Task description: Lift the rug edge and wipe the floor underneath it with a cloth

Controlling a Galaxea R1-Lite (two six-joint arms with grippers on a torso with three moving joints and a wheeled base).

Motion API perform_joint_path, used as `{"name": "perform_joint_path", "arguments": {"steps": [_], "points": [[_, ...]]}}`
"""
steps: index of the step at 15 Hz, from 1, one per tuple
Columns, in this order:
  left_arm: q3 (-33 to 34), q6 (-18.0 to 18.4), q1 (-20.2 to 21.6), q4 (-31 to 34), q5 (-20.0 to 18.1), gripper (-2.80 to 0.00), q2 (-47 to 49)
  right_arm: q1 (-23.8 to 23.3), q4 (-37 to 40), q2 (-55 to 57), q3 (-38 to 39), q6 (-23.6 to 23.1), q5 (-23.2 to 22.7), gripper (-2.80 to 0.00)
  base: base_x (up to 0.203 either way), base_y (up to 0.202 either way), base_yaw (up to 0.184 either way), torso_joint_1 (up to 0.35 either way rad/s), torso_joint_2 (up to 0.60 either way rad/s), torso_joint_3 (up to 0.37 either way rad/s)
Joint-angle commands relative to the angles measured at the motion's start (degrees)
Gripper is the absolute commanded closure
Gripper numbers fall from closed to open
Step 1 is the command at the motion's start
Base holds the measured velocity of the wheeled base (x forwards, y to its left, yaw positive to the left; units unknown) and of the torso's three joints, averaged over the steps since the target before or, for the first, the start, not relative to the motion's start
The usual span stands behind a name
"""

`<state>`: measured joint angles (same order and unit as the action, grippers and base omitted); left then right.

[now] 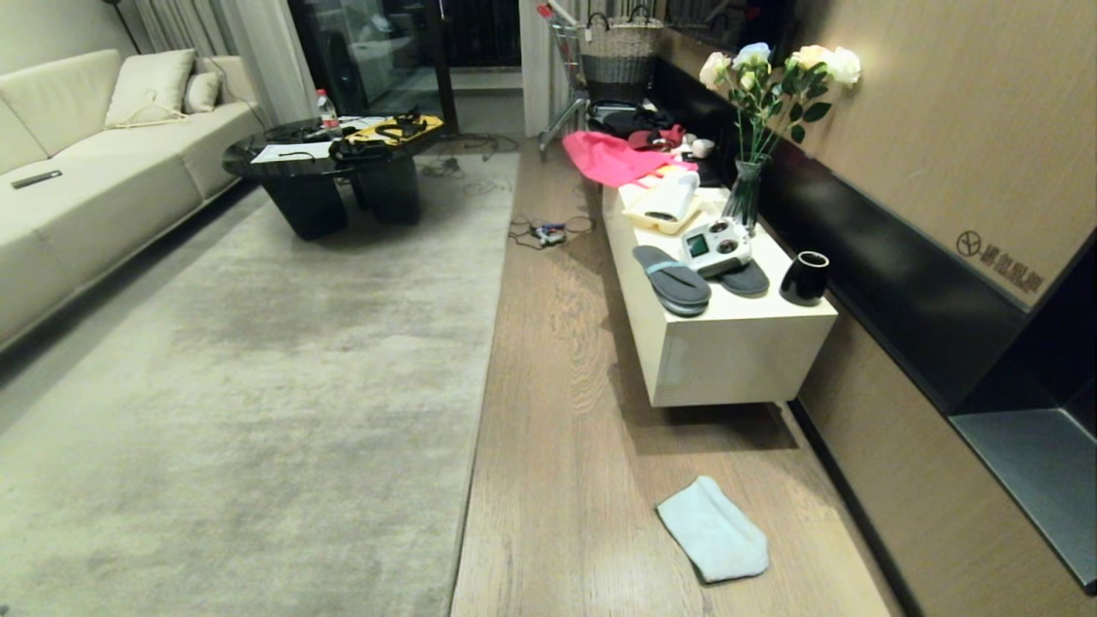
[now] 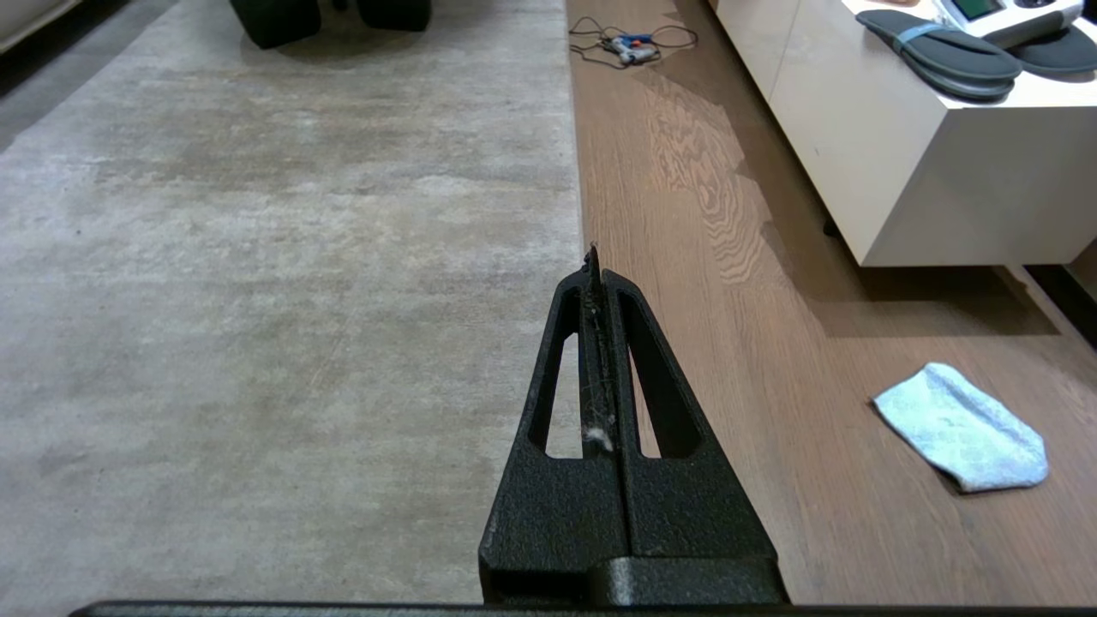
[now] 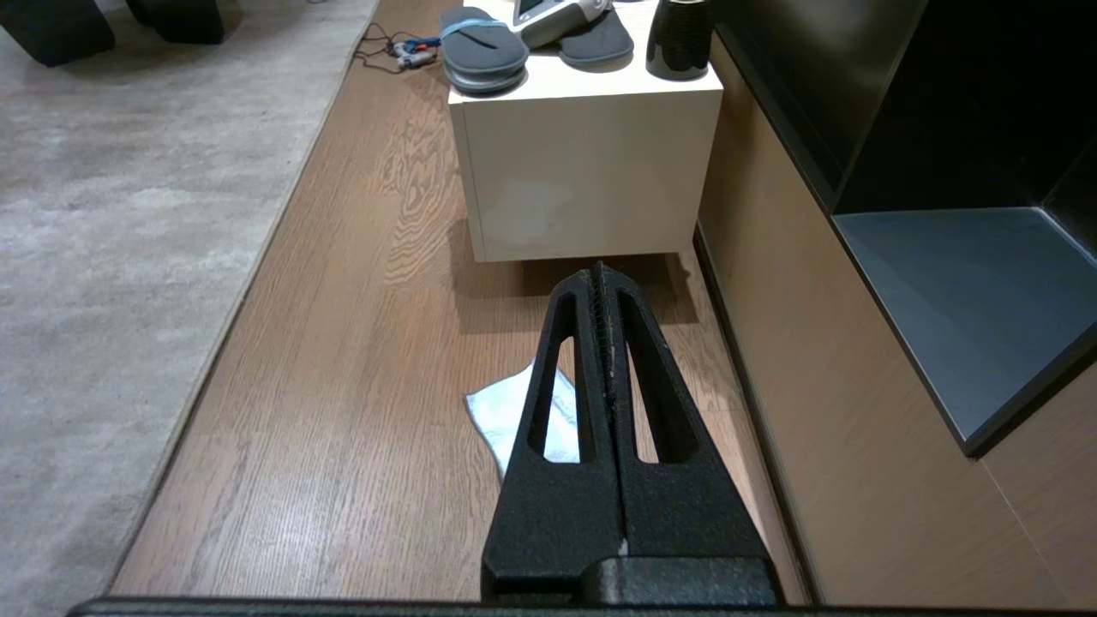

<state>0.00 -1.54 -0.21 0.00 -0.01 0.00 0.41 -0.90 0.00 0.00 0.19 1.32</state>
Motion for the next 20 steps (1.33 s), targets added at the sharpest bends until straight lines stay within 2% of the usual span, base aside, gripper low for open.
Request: {"name": "perform_joint_path", "arguments": {"steps": [1,20], "points": [[0.00,-0.04,0.03,0.00,0.00,0.00,0.00,0.02,-0.06,0.02,0.00,-0.01,0.00,0.00,0.000,0.000,0.000,0.000,0.00,0.000],[0.00,-0.05,0.03,0.00,-0.05,0.00,0.00,0.02,-0.02,0.09,0.00,-0.01,0.00,0.00,0.000,0.000,0.000,0.000,0.00,0.000]]}}
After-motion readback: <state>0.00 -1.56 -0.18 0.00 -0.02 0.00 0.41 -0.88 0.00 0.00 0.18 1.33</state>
